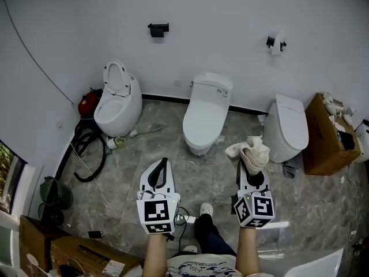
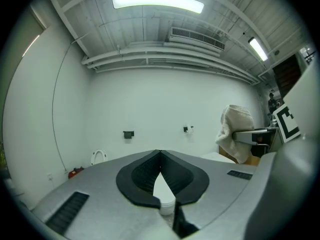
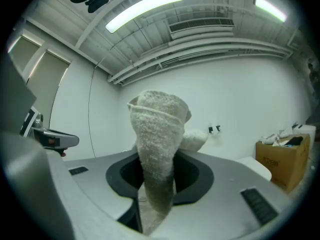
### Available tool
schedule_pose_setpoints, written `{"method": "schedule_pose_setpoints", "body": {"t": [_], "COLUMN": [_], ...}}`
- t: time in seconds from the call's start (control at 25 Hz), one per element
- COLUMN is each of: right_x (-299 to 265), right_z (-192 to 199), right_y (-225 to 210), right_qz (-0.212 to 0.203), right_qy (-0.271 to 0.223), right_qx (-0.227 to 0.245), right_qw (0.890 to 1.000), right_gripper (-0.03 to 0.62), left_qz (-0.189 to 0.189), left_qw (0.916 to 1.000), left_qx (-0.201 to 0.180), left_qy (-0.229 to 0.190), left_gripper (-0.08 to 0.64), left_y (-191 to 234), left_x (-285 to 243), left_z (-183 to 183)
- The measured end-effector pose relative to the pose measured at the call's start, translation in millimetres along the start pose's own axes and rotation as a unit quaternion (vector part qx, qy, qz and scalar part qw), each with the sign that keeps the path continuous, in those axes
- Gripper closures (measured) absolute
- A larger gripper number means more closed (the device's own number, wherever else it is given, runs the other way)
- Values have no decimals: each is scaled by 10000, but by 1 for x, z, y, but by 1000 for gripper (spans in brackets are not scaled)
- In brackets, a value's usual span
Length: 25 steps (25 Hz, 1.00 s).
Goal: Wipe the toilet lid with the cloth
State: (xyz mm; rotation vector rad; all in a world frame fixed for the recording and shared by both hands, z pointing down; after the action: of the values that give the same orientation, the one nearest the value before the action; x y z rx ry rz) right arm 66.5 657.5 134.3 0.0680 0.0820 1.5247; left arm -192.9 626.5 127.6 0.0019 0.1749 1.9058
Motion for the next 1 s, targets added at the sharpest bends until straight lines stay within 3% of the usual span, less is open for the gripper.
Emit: {"method": "schedule_pose_setpoints", "body": {"t": [0.56,1.0], "right_x": [-218,-317], "right_z": [-23,0], "right_y": [-108,-152], "right_qz": [-341,-587], "right_qy": [-250,-39], "right_qx": [60,-175], "right_qw": [9991,9981], "right_gripper": [480,480], "left_qz": [-378,-643], "left_qw": [9991,9979], "left_qx": [55,70], "left_qy": [-201,44], "left_gripper": [557,557], "left_y": [-19,-27], "left_x": [-223,-320], "left_z": [-40,-36]}}
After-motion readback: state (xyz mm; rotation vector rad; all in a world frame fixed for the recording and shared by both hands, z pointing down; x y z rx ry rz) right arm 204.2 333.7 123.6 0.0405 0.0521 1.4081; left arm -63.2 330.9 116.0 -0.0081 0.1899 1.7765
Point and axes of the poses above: the fingertips, and each gripper's own axes: x backward along the fingers, y to its left, z out of its underside, the point moved 5 cm from there along x, backward along the fingers, and after that the axes turned 10 degrees about x, right-handed, at the moved point
